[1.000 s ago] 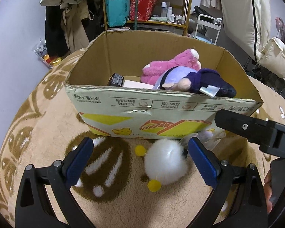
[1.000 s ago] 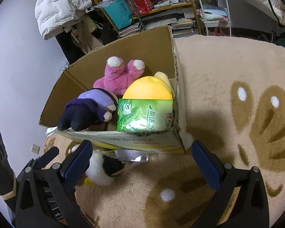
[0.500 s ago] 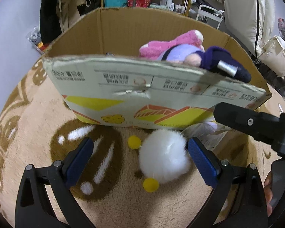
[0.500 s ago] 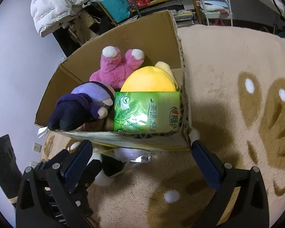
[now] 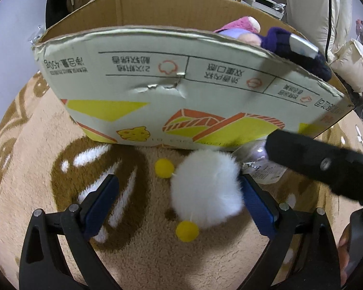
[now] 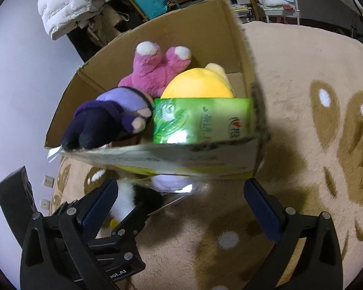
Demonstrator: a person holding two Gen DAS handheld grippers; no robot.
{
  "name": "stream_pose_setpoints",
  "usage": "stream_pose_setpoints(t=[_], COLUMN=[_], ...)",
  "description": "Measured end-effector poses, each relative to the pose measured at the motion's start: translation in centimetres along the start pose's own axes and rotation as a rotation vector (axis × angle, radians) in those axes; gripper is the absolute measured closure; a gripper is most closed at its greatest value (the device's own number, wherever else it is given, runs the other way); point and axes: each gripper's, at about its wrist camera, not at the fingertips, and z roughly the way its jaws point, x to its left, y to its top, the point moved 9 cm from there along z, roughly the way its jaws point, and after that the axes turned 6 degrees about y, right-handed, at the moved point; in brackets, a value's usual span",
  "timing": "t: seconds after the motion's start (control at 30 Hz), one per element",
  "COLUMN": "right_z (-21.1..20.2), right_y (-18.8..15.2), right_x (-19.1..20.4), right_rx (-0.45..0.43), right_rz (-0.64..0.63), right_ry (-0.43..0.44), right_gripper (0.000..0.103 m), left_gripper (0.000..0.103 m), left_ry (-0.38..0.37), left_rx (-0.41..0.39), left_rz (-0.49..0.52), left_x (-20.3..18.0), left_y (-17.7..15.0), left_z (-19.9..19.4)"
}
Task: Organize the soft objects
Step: 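Grasp the white fluffy toy with the left tool while the right tool grasps the clear bag with purple toy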
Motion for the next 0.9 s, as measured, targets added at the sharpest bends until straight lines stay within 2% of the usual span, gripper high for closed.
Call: stream_pose_setpoints(t=[0.17,0.43,0.7,0.9], right_z=[0.9,2.0,2.7,1.9], right_y=[-0.3,-0.6,-0.5,-0.2], right_x=[0.5,1.1,0.7,-0.8], right_rx=[0.016,0.036,0.035,0.015], right_rz=[-0.029,-0.039,-0.013,0.046], right_ry=[-0.015,-0.013,-0.037,-0.044], right_gripper=[0.0,0.0,0.0,0.0], left_gripper=[0.011,0.027,0.029,0.047], left_ry=[-0.018,-0.064,-0.068,-0.095], left_rx=[0.007,-0.005,-0.008,-0.004], left_rz=[-0.027,-0.027,-0.02,-0.018], left_x=[0.4,0.5,0.5,-0.8], left_y=[-0.3,-0.7,-1.3,-1.4], left_z=[0.1,-0.1,0.4,0.6])
